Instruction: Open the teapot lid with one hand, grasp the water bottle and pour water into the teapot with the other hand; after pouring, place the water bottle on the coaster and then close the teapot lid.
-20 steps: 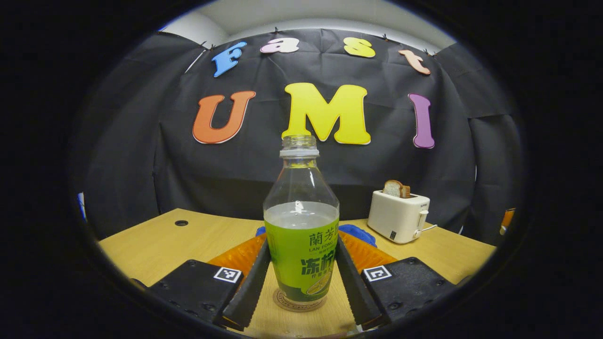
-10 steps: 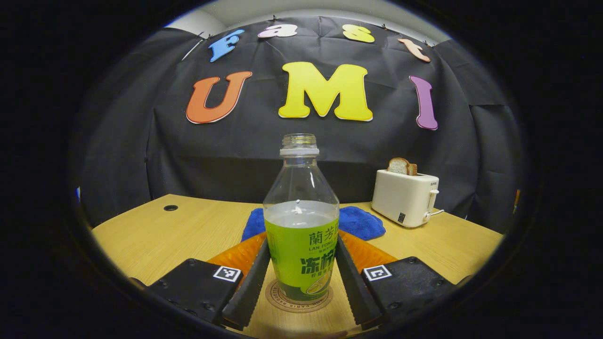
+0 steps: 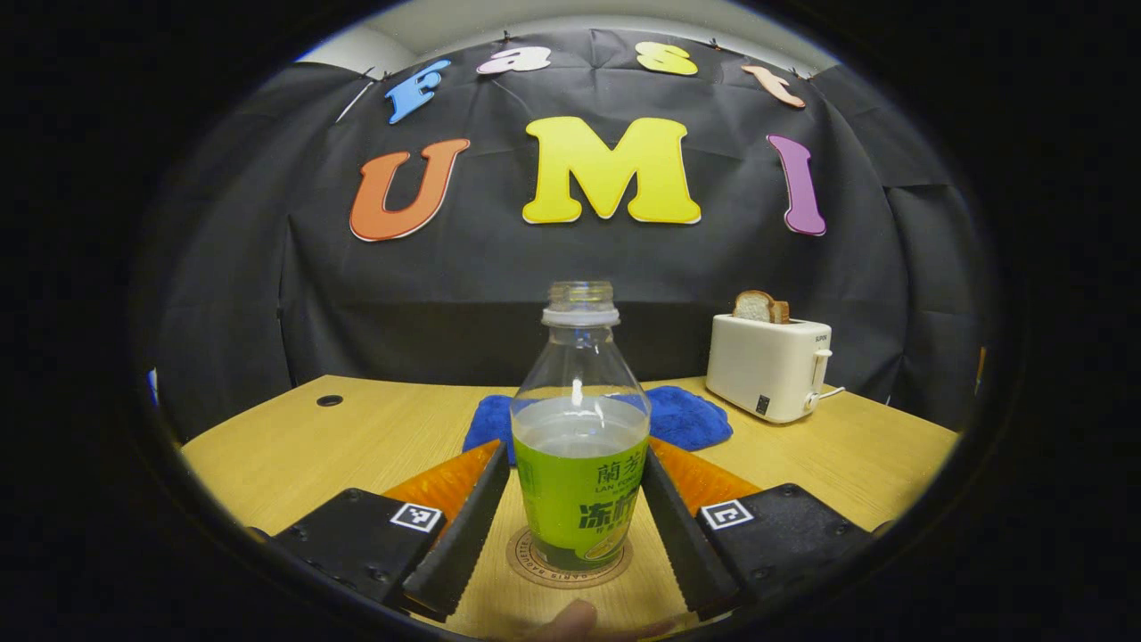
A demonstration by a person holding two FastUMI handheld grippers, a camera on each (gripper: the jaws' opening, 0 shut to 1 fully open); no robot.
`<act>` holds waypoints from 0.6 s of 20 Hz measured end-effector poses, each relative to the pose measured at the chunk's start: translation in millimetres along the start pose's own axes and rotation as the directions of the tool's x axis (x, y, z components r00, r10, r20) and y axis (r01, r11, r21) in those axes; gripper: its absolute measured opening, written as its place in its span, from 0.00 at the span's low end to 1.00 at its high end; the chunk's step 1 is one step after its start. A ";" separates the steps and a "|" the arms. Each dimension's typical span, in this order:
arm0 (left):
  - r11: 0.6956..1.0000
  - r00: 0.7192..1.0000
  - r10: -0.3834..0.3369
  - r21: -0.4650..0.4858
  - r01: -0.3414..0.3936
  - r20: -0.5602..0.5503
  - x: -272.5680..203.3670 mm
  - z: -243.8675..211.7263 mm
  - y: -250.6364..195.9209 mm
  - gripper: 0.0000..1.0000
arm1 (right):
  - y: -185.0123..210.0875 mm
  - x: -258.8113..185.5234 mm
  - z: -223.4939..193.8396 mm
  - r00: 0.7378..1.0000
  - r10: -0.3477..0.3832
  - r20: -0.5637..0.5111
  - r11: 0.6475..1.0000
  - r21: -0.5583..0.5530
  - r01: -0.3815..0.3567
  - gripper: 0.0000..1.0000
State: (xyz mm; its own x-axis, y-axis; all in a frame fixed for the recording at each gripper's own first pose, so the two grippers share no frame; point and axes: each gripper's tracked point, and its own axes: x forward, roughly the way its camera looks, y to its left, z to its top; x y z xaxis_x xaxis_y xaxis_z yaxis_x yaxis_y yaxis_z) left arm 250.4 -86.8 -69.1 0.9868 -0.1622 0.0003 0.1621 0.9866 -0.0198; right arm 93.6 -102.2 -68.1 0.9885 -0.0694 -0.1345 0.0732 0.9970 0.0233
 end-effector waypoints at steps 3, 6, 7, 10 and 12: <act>1.000 1.000 0.016 -0.008 -0.016 0.011 -18.1 15.6 2.9 0.96 | 3.0 -1.3 -0.5 1.000 0.006 -0.001 1.000 -0.007 -0.006 0.00; 0.999 0.999 0.028 -0.034 -0.026 0.033 -44.1 38.7 4.9 0.96 | 5.2 -5.7 5.3 1.000 0.008 0.016 1.000 -0.021 -0.008 0.00; 0.999 0.998 0.042 -0.032 -0.041 0.038 -53.8 46.8 7.9 0.96 | 6.7 -8.1 6.6 1.000 0.012 0.021 1.000 -0.023 -0.011 0.01; 0.996 0.994 0.088 -0.010 -0.088 0.057 -89.5 67.2 15.7 0.96 | 12.5 -14.0 13.2 0.999 0.024 0.034 0.999 -0.024 -0.023 0.00; 0.992 0.990 0.126 0.020 -0.128 0.060 -113.4 74.5 21.5 0.95 | 18.3 -18.4 17.9 0.998 0.040 0.050 0.999 -0.018 -0.039 0.00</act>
State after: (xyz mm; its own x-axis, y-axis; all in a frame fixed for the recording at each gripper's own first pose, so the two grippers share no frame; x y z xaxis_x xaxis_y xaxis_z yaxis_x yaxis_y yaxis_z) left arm 142.2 -45.7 5.0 0.9977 -0.0348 0.0577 0.0348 0.9994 0.0000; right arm 79.1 -83.2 -47.4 0.9960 -0.0310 -0.0835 0.0320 0.9994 0.0103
